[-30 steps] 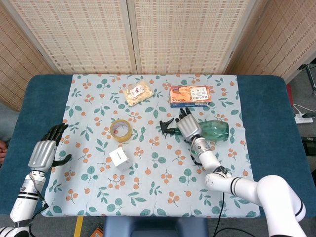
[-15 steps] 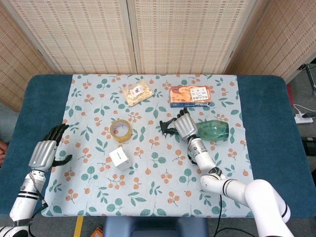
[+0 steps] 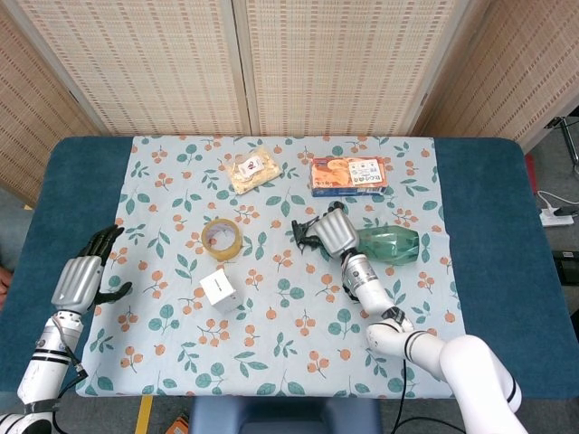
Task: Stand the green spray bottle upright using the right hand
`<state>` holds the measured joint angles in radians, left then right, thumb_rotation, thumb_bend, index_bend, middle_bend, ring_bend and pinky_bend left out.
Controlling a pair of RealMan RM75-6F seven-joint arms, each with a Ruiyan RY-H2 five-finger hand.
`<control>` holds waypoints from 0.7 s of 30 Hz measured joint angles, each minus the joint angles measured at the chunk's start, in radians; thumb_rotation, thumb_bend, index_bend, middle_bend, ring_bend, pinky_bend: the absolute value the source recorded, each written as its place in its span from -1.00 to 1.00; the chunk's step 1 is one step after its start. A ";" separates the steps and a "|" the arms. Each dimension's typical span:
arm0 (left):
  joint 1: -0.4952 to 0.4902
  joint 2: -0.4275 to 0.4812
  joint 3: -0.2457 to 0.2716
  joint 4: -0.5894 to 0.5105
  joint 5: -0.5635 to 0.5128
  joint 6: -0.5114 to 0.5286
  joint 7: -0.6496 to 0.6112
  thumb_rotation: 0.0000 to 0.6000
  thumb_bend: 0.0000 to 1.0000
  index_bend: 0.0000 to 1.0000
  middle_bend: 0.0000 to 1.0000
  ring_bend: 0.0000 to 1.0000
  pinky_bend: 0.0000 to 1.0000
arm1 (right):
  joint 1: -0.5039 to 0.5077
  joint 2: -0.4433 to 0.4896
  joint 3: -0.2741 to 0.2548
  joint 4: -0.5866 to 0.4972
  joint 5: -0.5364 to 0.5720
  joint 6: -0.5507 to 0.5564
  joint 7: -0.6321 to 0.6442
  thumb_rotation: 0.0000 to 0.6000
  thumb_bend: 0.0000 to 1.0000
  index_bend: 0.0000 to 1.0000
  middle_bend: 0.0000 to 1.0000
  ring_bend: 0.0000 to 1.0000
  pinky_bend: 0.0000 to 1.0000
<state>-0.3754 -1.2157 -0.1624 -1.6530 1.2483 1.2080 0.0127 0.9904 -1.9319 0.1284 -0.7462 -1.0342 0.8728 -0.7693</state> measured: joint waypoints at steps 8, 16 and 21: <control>-0.002 -0.001 0.001 -0.001 -0.007 -0.009 0.003 1.00 -0.54 -1.00 -1.00 -1.00 -0.59 | -0.014 0.012 0.015 -0.013 -0.046 0.020 0.030 1.00 -0.96 0.35 0.07 -0.14 -0.28; -0.005 0.000 0.001 -0.005 -0.014 -0.015 0.006 1.00 -0.54 -1.00 -1.00 -1.00 -0.60 | -0.012 0.096 0.063 -0.152 -0.078 0.083 0.042 1.00 -0.95 0.39 0.09 -0.14 -0.28; -0.005 -0.001 0.001 -0.009 -0.019 -0.018 0.009 1.00 -0.54 -1.00 -1.00 -1.00 -0.60 | -0.021 0.162 0.108 -0.298 -0.077 0.139 0.042 1.00 -0.92 0.43 0.12 -0.11 -0.25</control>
<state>-0.3806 -1.2162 -0.1612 -1.6619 1.2290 1.1899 0.0218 0.9694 -1.7702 0.2367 -1.0438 -1.1113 1.0120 -0.7272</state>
